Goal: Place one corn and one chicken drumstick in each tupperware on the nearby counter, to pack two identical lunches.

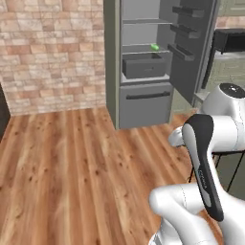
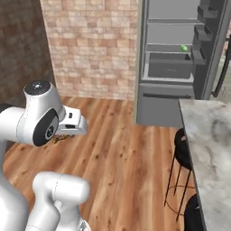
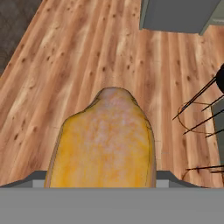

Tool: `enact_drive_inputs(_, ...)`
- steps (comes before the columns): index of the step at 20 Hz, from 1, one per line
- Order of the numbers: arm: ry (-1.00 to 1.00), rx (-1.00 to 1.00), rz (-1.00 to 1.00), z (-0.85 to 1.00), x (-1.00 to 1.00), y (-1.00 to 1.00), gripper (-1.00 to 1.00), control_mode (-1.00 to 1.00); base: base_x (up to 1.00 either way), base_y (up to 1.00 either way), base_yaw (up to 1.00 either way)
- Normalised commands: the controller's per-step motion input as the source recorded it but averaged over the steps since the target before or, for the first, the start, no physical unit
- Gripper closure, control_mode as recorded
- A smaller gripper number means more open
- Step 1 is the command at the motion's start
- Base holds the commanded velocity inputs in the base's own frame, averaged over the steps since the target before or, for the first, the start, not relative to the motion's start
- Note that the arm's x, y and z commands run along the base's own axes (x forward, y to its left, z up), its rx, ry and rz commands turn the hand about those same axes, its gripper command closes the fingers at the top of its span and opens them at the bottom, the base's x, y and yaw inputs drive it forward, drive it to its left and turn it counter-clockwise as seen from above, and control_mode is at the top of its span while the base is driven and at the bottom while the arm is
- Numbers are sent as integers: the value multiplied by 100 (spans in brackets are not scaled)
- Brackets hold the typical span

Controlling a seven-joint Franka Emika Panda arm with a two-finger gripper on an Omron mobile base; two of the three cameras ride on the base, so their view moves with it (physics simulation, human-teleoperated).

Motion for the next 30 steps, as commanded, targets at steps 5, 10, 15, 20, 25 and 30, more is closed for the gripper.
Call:
enact_drive_inputs(5,0,0,0,0,0,0,100,100,-100,0,-4)
enact_drive_inputs(10,0,0,0,0,0,0,100,100,-100,0,-3)
enact_drive_inputs(15,0,0,0,0,0,0,100,100,-100,-2,-4)
enact_drive_inputs(20,0,0,0,0,0,0,100,100,-100,-26,-2)
enact_drive_inputs(25,0,0,0,0,0,0,100,100,-97,-44,0)
enact_drive_inputs(30,0,0,0,0,0,0,100,100,-61,-56,0)
